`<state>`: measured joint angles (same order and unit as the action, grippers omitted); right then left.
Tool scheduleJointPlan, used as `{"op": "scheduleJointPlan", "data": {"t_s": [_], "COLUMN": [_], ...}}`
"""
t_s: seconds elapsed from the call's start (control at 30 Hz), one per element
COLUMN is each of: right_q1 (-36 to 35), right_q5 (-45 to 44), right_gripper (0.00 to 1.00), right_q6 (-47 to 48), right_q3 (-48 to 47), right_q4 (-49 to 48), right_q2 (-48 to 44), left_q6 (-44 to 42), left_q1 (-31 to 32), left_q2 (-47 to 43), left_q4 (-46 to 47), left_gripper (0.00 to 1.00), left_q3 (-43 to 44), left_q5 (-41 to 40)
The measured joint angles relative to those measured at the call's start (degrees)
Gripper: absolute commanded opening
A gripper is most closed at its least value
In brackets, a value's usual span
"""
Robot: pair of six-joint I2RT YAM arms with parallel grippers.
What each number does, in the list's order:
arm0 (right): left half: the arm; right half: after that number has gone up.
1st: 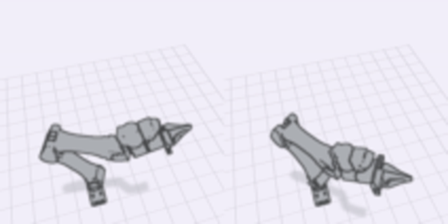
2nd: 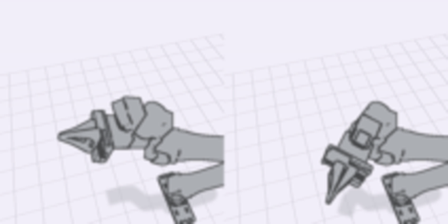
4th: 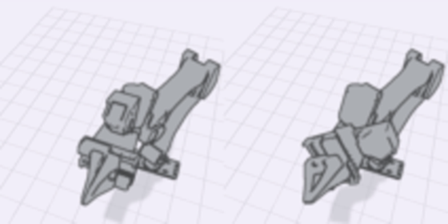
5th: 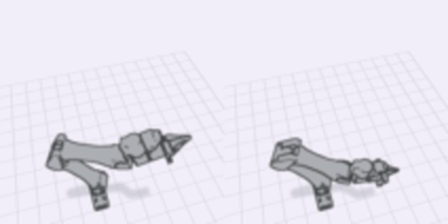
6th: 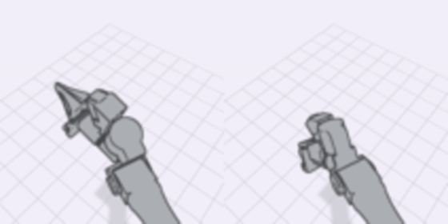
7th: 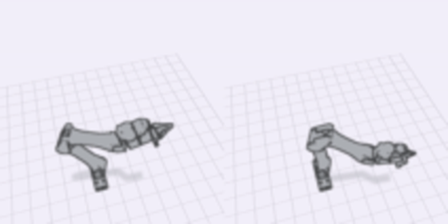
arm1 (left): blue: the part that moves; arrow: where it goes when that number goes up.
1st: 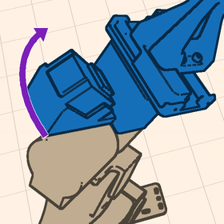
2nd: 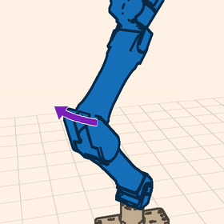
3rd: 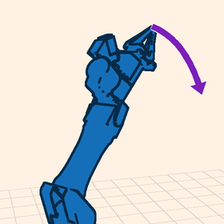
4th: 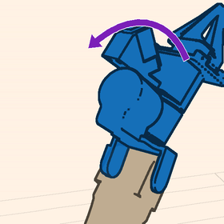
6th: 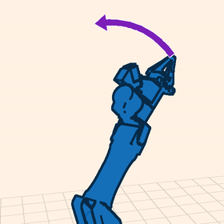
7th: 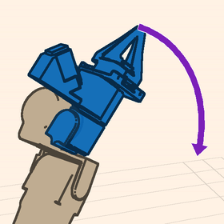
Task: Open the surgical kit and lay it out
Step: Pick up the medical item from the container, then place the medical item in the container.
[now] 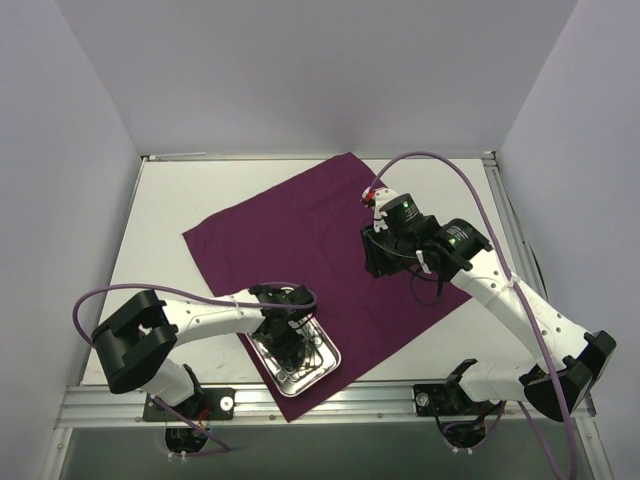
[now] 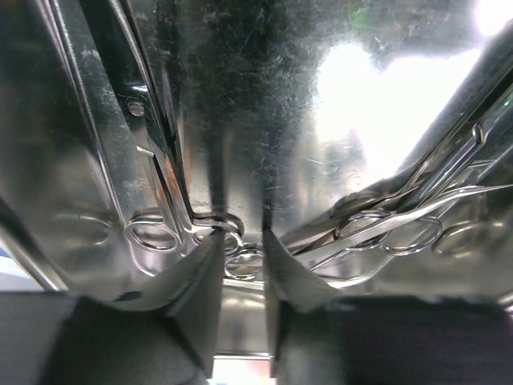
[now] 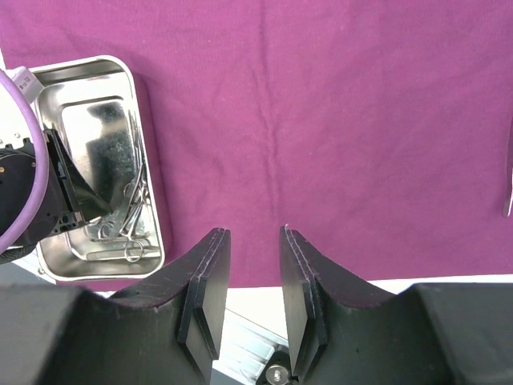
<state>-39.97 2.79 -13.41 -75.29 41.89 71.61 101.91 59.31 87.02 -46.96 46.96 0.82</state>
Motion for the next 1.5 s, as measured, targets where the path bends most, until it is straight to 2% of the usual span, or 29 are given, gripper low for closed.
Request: {"op": "scheduleJointPlan", "data": {"t_s": [0.17,0.4,0.63,0.93,1.13,1.27,1.37,1.43,1.5], "right_q1": [0.0,0.0,0.0,0.0,0.0,0.6,1.7,3.0,4.8], "right_q5": [0.0,0.0,0.0,0.0,0.7,3.7,8.4,12.3,16.3], "right_gripper": [0.31,0.31,0.31,0.31,0.31,0.31,0.24,0.24,0.29], "right_q6": [0.0,0.0,0.0,0.2,0.1,0.0,0.2,0.4,0.5], "right_q3": [0.0,0.0,0.0,0.0,0.0,-0.5,-1.9,-2.1,-2.1], "right_q4": [0.0,0.0,0.0,-0.1,-0.1,-0.5,-0.6,-1.2,-1.6], "right_q2": [0.0,0.0,0.0,0.0,0.7,2.0,4.4,6.0,7.1], "left_q6": [-0.1,-0.3,-0.9,-3.6,-5.0,-7.2,-10.0,-12.3,-14.6], "left_q1": [0.2,0.3,0.3,0.3,0.4,0.4,0.6,0.6,0.6], "left_q2": [0.1,-0.2,-1.7,-7.5,-9.8,-11.5,-13.7,-15.1,-17.1], "left_q4": [1.0,1.1,-0.9,-7.7,-8.4,-8.5,-8.6,-8.5,-7.8], "left_gripper": [0.22,0.03,0.02,0.02,0.02,0.02,0.02,0.02,0.02], "left_q3": [-0.3,-0.3,0.0,9.3,10.2,10.2,10.8,11.9,12.9], "left_q5": [0.9,0.9,-1.3,-5.2,-5.3,-5.3,-5.4,-5.5,-5.9]}}
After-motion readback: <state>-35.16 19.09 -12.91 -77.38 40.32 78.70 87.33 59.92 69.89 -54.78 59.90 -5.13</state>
